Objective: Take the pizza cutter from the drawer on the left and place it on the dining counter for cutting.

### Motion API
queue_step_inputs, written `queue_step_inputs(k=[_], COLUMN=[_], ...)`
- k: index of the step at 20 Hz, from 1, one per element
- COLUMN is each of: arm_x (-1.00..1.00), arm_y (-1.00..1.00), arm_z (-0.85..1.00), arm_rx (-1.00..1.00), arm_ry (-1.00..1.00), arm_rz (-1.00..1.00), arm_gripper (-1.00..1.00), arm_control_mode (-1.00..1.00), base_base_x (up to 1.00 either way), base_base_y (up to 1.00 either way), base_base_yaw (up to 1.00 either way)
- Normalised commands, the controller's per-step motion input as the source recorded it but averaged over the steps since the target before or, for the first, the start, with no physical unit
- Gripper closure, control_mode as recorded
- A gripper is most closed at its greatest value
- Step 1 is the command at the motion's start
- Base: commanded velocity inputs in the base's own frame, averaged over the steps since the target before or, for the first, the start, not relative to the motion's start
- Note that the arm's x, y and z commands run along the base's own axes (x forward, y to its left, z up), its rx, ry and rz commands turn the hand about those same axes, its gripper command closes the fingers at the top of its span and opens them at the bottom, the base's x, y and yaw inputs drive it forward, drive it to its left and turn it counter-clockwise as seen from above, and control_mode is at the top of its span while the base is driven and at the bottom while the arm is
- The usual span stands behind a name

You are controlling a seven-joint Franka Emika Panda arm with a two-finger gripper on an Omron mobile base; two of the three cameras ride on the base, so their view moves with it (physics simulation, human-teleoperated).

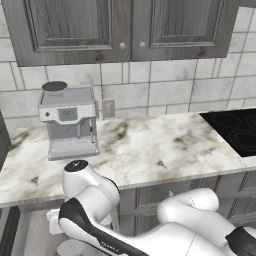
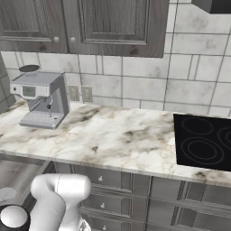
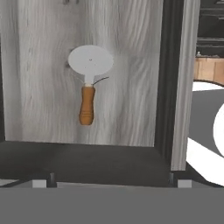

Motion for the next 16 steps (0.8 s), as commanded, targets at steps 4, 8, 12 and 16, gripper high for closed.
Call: queue_step_inputs(k=[4,8,12,16], arm_x=[0.18,0.28,0.22,0.0], arm_y=[0.08,0.16,0.21,0.01], arm_z=[-0.09,-0.09,-0.31,-0.45], arm_rx=[0.0,0.0,0.0,-0.04], arm_ry=[0.0,0.0,0.0,0.0], arm_rz=[0.0,0.0,0.0,0.0], arm_gripper=[-1.0,-1.0,-1.0,-1.0], arm_control_mode=[-1.0,-1.0,-1.0,-1.0], base_base_x=[0.0,0.0,0.0,0.0], base_base_y=[0.0,0.0,0.0,0.0], base_base_yaw=[0.0,0.0,0.0,0.0])
